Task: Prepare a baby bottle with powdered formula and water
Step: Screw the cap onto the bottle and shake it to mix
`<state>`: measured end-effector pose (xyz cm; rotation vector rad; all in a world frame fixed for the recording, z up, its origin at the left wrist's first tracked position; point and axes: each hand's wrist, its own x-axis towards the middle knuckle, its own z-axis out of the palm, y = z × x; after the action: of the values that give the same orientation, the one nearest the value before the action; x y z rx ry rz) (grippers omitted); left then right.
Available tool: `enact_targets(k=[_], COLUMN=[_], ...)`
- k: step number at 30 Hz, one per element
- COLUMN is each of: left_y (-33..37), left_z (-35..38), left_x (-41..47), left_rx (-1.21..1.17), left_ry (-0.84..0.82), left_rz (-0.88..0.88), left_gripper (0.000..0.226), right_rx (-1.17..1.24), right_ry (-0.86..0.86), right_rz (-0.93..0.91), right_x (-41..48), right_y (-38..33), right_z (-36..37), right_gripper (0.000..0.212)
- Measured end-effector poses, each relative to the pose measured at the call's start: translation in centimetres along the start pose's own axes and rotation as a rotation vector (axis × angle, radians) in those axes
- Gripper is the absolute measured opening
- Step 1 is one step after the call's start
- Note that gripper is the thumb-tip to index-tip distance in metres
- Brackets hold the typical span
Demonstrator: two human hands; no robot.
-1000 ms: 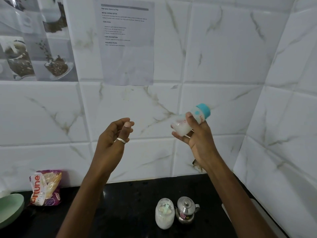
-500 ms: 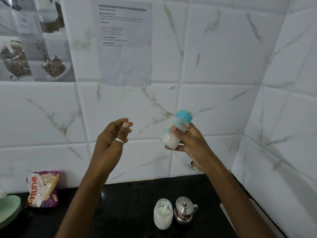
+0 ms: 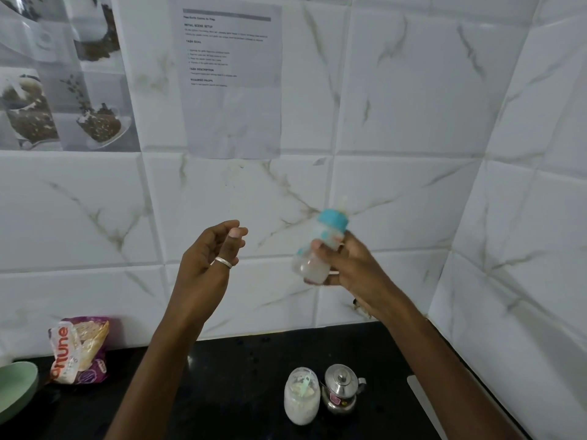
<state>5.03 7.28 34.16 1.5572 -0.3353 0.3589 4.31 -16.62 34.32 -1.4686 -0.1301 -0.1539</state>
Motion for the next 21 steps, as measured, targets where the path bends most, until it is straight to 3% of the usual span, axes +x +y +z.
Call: enact_targets(k=[2,5,7,10,11,14,15,19,21], left_y=[0.1,0.0,0.0,0.0,0.0,0.0,0.0,0.0,-0.1], left_z=[0.2,0.2,0.1,0.2,0.3,0.1,0.0,0.0,0.2], left_x=[0.0,-0.1,-0.1,0.0,0.0,0.0,0.0,0.1,0.1], left_rx=[0.004,0.015,0.019,0.014,0.014,0.021,0.023,0.019,0.014], left_ry=[-0.006,-0.013,-0.012,-0.003,-0.008,-0.019,-0.015,-0.003,-0.01], left_rz=[0.0,0.004,0.002,-0.001,-0.003,-0.001,-0.001,-0.001,-0.008], left_gripper=[0.048,0.047,0.047,0.048,0.048,0.046,0.047,0.046,0.044], right_rx=[0.008,0.36,0.259,-0.108,-0.094,0.267,0.272,-0.079,0.073], right_ry=[0.005,0.158,0.117,-0.081,-0.074,0.086,0.101,-0.058,0.024], right_rz=[-0.017,-0.093,-0.063,0.041,0.032,-0.028,-0.032,0.02,-0.029], right_x=[0.1,0.6,0.5,-0.5,-0.4,0.2,0.5,0.1,0.6], right_y=[0.0,-0.7,-0.5,0.3,0.5,0.0,0.0,0.1,-0.4], right_z=[-0.2,-0.3,-0.1,0.3,0.2,-0.1,-0.2,-0.2,-0.5], right_gripper=[0.061,0.059,0.059,0.056,0.057,0.06,0.061,0.057,0.059])
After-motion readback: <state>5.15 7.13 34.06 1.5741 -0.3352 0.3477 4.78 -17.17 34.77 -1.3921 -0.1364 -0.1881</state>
